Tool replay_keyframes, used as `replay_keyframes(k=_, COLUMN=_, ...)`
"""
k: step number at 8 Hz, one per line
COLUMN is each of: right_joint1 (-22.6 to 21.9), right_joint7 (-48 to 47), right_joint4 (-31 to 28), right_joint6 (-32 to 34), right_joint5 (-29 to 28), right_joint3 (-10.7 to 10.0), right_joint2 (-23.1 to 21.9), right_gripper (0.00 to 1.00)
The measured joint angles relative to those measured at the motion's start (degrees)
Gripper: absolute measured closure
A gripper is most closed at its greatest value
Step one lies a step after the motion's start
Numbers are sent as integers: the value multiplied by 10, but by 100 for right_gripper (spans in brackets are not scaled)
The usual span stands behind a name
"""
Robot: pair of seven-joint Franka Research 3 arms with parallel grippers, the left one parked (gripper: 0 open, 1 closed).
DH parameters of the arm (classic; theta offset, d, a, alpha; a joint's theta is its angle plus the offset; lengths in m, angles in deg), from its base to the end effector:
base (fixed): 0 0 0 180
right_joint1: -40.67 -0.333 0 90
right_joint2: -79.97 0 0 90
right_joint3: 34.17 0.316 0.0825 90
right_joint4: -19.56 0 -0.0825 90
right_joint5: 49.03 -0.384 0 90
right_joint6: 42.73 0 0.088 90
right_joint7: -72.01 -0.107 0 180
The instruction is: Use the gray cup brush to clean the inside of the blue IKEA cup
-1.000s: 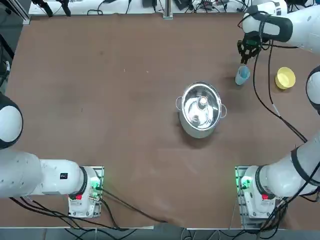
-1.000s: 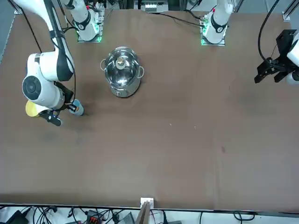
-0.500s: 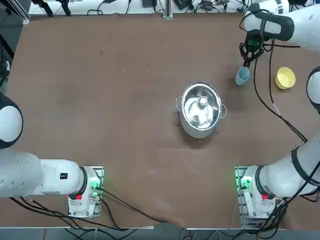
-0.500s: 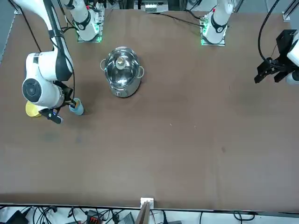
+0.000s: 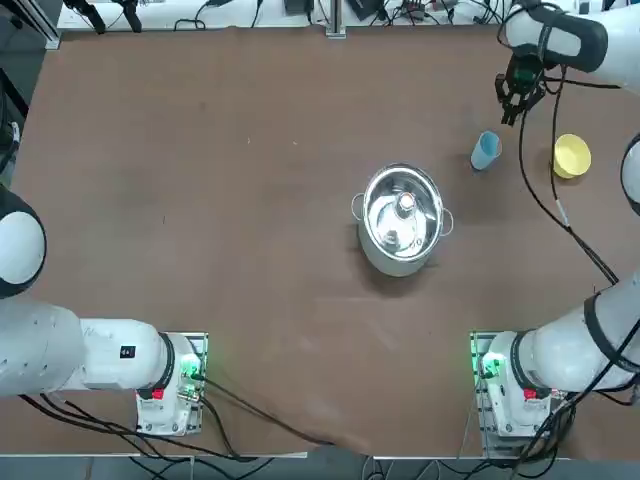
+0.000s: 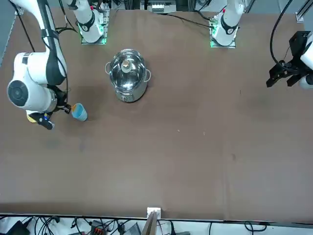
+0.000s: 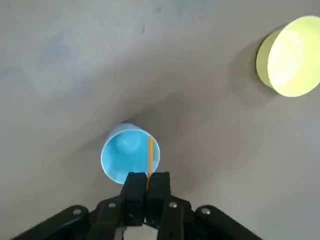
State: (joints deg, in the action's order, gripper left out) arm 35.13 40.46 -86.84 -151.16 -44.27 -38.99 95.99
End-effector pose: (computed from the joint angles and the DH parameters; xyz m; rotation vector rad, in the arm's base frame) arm 0.5945 0.0038 0.3535 2.8708 -0.7357 -0.3075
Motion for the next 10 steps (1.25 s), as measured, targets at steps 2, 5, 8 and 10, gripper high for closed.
replay_keyframes(k=2, right_joint1=0, right_joint7=-13, right_joint4=24, right_joint6=-5, right_joint5=-2, right_joint3=3, right_joint2=15, right_gripper=97)
replay_keyframes(k=5, right_joint1=-25, right_joint7=-48, right_joint4=33, right_joint6=-5, right_joint5=-7, right_joint3=11, right_joint2=27, right_gripper=97)
replay_keyframes(k=8, right_joint1=-46, right_joint7=-66, right_joint4=33, right_joint6=25, right_joint5=-7, right_joint3=11, right_joint2=36, right_gripper=97)
replay_keyframes(k=10, right_joint1=-45, right_joint7=-66, right_joint4=36, right_joint6=63, right_joint5=-7, right_joint3=8, right_joint2=35, right_gripper=97)
